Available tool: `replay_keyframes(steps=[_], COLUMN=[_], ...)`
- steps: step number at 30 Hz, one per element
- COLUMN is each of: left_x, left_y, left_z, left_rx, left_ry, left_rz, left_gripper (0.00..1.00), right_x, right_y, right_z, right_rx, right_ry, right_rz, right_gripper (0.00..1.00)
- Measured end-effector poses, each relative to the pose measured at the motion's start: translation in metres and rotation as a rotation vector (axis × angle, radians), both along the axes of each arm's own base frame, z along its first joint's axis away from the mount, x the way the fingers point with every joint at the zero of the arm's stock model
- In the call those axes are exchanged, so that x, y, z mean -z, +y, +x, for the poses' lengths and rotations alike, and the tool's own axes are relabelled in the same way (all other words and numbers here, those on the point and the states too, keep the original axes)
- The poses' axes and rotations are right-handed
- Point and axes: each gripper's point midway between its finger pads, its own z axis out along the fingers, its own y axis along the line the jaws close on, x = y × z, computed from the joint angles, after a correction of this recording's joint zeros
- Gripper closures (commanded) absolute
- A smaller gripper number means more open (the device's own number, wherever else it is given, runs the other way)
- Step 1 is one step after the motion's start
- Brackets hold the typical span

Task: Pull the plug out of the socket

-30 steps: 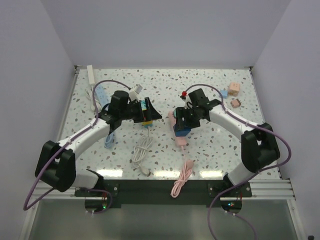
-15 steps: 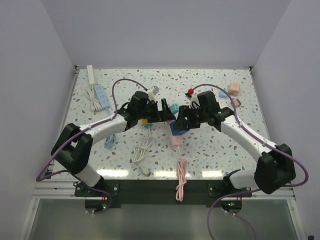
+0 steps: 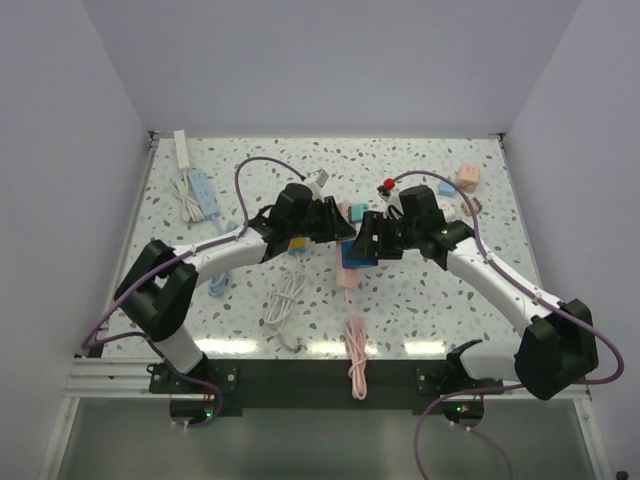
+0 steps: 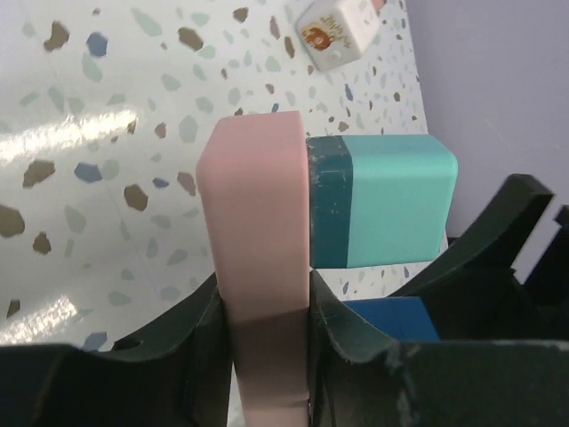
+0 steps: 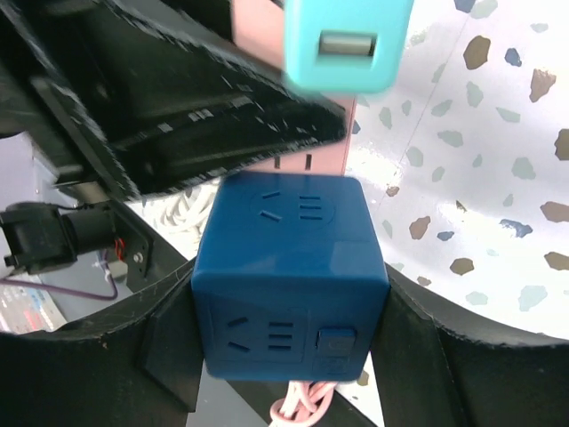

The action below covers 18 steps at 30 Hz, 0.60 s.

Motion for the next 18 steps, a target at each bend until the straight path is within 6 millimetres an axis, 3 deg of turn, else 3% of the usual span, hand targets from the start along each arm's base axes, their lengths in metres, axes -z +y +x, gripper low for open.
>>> replay_keyframes(steps=[3, 7, 12, 18], left_x=[-0.013, -0.014, -0.015, -0.03], left_y=[-0.006, -0.008, -0.017, -0.036], left_z=[0.007, 0.008, 0.015, 0.019], left_rx=[-0.011, -0.009, 0.002, 0.055], left_ry=[-0.033, -0.039, -0.047, -0.078], left_rz=[-0.036, -0.037, -0.041, -0.106], left_gripper=[0.9, 0.99, 1.0, 1.0], right_x=[0.001, -0.001, -0.003, -0.018], right_y=[-0.002, -0.005, -0.016, -0.038], right_z=[0.002, 0.004, 0.008, 0.006], right_rx=[0.029, 0.05, 0.079, 0.112], right_ry=[0.007, 0.003, 0.001, -0.053], right_rz=[-0.007, -0.006, -0.007, 0.031], right_gripper=[1.0, 1.0, 1.0, 1.0])
